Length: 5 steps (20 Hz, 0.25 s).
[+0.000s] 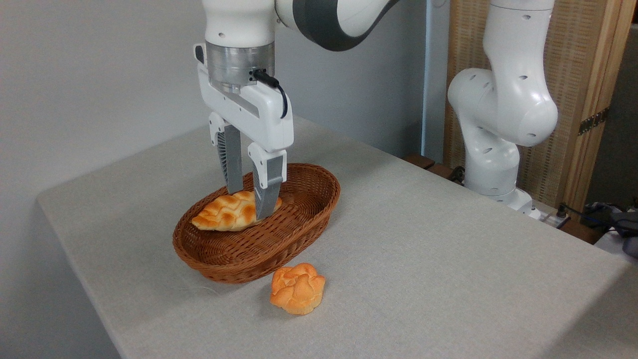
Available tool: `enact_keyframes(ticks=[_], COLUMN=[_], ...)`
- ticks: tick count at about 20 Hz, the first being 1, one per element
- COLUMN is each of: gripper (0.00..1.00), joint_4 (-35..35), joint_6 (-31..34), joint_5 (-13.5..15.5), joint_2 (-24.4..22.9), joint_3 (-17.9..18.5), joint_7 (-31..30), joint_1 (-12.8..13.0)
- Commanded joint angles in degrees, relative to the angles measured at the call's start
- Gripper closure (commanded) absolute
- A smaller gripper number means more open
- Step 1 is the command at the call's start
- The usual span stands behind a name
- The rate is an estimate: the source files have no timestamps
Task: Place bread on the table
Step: 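Open the gripper, release the bun, and raise the gripper above the basket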
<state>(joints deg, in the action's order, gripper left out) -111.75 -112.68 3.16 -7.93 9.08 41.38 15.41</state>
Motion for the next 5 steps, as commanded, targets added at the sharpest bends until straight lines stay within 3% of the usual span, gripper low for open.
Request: enact_keyframes(ticks=[1, 5], gripper=[0.0, 0.0], joint_4=[0.4, 0.4], joint_6=[2.38, 2.38], joint_5=[-0.79, -0.7], joint_2=[-0.59, -0.59], joint_3=[0.23, 0.41], joint_7=[-1.13, -0.69], joint_1=[-0.21, -0.47])
